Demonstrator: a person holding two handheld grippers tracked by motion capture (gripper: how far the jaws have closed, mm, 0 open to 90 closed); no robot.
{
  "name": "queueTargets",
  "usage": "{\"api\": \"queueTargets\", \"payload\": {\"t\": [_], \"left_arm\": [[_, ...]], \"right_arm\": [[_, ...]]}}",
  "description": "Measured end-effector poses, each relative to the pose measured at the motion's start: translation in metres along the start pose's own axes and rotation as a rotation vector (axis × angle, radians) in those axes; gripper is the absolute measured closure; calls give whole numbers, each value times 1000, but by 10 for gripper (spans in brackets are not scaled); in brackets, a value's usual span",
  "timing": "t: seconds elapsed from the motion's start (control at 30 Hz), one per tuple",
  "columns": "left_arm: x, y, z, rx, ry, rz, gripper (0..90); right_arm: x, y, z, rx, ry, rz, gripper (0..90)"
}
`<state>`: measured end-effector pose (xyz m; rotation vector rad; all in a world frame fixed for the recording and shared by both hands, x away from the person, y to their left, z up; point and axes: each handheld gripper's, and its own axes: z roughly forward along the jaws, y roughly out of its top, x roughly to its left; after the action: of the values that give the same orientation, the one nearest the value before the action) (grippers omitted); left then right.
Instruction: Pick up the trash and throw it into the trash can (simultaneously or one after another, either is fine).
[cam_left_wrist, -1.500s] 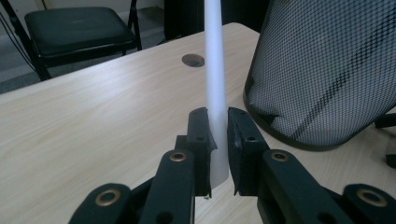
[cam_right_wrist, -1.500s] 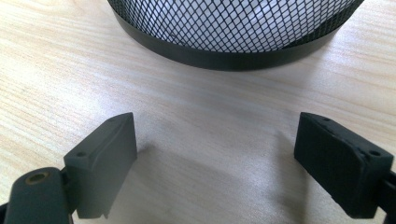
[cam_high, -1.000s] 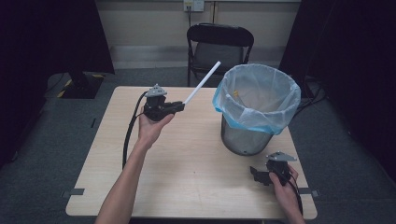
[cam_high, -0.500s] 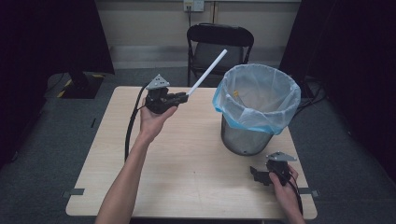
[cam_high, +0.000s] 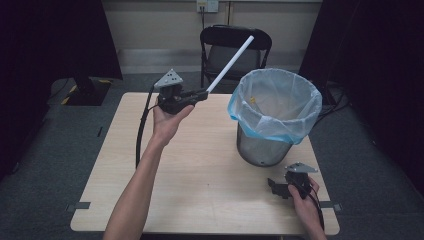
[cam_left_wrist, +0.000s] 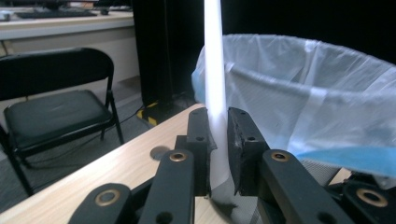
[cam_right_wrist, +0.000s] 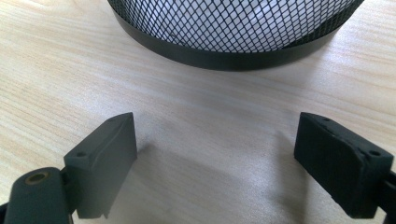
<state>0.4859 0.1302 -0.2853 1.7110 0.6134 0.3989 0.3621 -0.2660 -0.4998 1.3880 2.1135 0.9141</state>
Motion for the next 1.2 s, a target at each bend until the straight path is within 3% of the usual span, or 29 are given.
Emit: {"api": "queueTargets", "payload": {"t": [0.13, 0.5, 0.77, 1.03, 1.2], "left_arm": [[-6, 12, 1, -28, -13, 34, 803], [-17, 33, 7, -58, -46, 69, 803], [-24, 44, 19, -80, -83, 54, 803], [-41, 57, 35, -113, -142, 48, 803], [-47, 61, 44, -109, -156, 52, 802]], "right_arm": [[0, 0, 0, 0, 0, 0, 124], [0, 0, 0, 0, 0, 0, 124], [0, 0, 0, 0, 0, 0, 124], [0, 0, 0, 0, 0, 0, 124], [0, 0, 0, 0, 0, 0, 124]]}}
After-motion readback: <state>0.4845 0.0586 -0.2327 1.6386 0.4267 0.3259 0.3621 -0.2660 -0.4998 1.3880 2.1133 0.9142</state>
